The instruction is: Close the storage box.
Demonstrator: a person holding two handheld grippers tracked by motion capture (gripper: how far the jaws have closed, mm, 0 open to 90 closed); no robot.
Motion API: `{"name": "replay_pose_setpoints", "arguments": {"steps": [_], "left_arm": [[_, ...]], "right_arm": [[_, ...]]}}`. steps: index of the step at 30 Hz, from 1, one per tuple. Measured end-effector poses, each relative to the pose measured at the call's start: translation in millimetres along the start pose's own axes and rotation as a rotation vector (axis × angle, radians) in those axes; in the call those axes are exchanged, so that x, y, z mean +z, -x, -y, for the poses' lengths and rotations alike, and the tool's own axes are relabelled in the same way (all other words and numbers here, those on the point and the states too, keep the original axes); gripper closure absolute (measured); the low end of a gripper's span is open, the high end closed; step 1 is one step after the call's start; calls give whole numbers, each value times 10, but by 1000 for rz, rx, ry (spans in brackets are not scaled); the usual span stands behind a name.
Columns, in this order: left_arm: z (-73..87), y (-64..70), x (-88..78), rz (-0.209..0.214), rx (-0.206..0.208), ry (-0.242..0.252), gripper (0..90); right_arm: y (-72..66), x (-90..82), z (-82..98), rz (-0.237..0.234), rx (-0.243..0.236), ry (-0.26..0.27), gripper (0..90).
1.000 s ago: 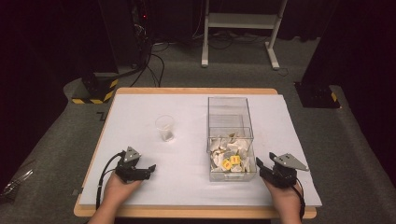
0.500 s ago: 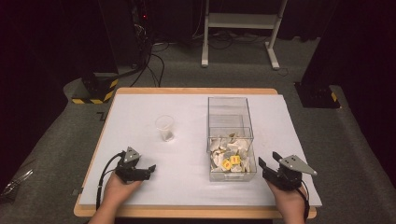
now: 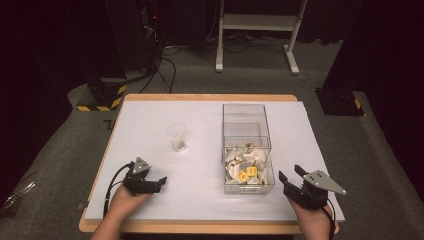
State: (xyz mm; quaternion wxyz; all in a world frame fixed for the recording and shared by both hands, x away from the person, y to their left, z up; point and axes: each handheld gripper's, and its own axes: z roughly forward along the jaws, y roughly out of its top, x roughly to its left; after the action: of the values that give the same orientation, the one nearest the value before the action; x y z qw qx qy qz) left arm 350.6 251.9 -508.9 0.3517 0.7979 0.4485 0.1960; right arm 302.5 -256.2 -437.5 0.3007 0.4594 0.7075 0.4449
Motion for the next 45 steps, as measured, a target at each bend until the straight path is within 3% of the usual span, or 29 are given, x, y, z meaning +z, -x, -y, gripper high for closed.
{"name": "replay_pose_setpoints", "arguments": {"steps": [19, 45], "left_arm": [[-65, -9, 42, 6, 13, -28, 139], [-80, -14, 54, 11, 11, -35, 134]], "right_arm": [[-227, -152, 64, -83, 7, 6, 395], [-355, 60, 229, -139, -7, -75, 347]]}}
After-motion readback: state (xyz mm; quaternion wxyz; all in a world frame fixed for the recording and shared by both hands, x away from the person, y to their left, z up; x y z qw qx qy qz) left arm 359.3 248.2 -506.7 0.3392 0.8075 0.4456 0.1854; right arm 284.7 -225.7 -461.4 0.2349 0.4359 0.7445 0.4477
